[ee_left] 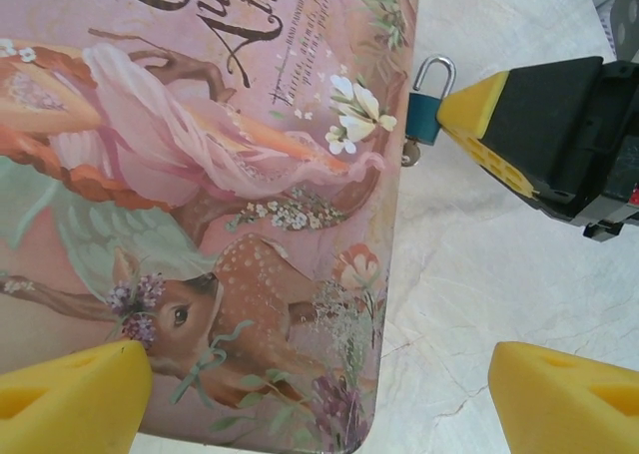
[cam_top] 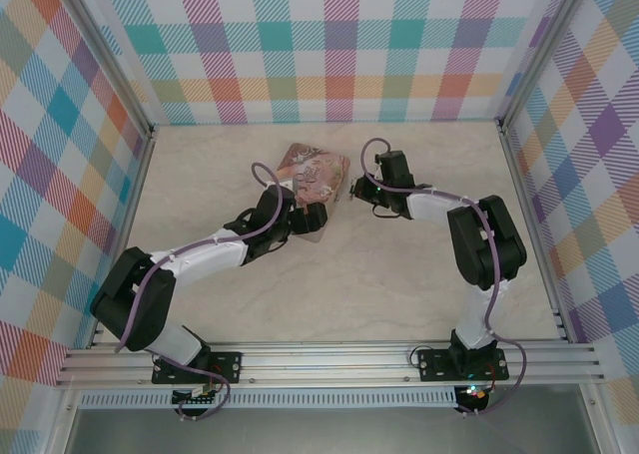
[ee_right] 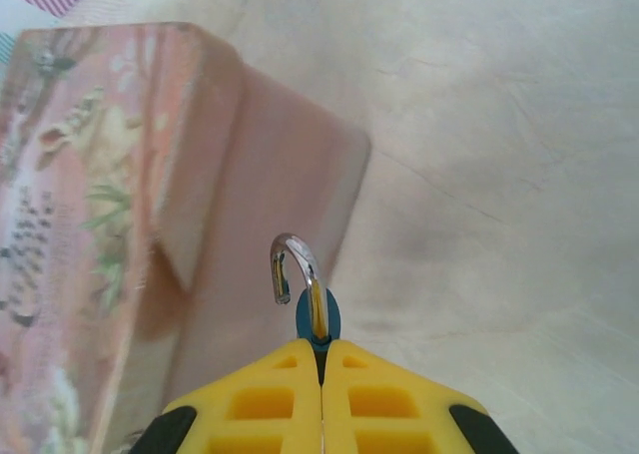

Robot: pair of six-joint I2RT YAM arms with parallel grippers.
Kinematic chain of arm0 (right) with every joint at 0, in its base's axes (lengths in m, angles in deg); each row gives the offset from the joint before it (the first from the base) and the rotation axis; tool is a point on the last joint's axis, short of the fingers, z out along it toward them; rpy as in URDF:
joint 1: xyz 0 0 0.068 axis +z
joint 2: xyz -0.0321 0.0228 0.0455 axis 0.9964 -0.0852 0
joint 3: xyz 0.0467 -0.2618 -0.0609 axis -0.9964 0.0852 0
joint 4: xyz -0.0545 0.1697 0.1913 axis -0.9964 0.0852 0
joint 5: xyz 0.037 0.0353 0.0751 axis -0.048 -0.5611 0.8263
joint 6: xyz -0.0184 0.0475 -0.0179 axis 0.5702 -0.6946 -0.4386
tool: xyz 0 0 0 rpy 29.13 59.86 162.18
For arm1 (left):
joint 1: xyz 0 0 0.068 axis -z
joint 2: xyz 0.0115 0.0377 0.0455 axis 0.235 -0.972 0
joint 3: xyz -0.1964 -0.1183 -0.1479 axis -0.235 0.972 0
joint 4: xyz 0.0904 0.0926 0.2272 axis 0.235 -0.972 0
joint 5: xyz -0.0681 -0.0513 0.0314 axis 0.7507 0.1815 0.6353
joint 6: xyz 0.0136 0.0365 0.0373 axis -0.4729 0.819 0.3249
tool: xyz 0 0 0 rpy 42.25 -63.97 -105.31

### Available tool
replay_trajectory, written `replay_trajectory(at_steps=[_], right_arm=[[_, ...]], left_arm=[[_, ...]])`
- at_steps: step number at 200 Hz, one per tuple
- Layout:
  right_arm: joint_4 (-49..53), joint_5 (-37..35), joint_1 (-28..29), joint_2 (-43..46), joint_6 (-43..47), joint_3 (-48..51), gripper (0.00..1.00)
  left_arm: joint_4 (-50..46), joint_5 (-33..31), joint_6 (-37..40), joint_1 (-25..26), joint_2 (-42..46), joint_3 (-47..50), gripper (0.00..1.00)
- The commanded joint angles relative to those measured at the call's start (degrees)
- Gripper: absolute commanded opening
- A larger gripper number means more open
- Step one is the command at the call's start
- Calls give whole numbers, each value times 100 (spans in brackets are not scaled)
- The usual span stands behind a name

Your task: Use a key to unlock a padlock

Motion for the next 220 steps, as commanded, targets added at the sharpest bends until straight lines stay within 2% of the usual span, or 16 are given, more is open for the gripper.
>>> replay_trajectory(at_steps=[1, 49, 106, 143, 188, 220], right_arm=[[292, -407, 12, 541, 492, 347, 8], [781, -292, 8, 1614, 1012, 1332, 8], [1333, 1322, 171, 2430, 1083, 2059, 9], [1811, 2117, 610, 2369, 1037, 2071, 9], [1754, 2021, 821, 2109, 650, 2251, 9], [1886, 1884, 822, 1820, 754, 2172, 10]], left_arm=[[-1605, -326, -254, 14, -5, 416, 89], [-1922, -481, -202, -348, 489, 545, 91], [-1788, 33, 173, -1240, 599, 412, 92], [-1766, 252, 487, -1388, 647, 45, 95], [-1803, 347, 666, -1564, 939, -372, 100], [-1812, 257, 654, -1604, 1092, -506, 100]])
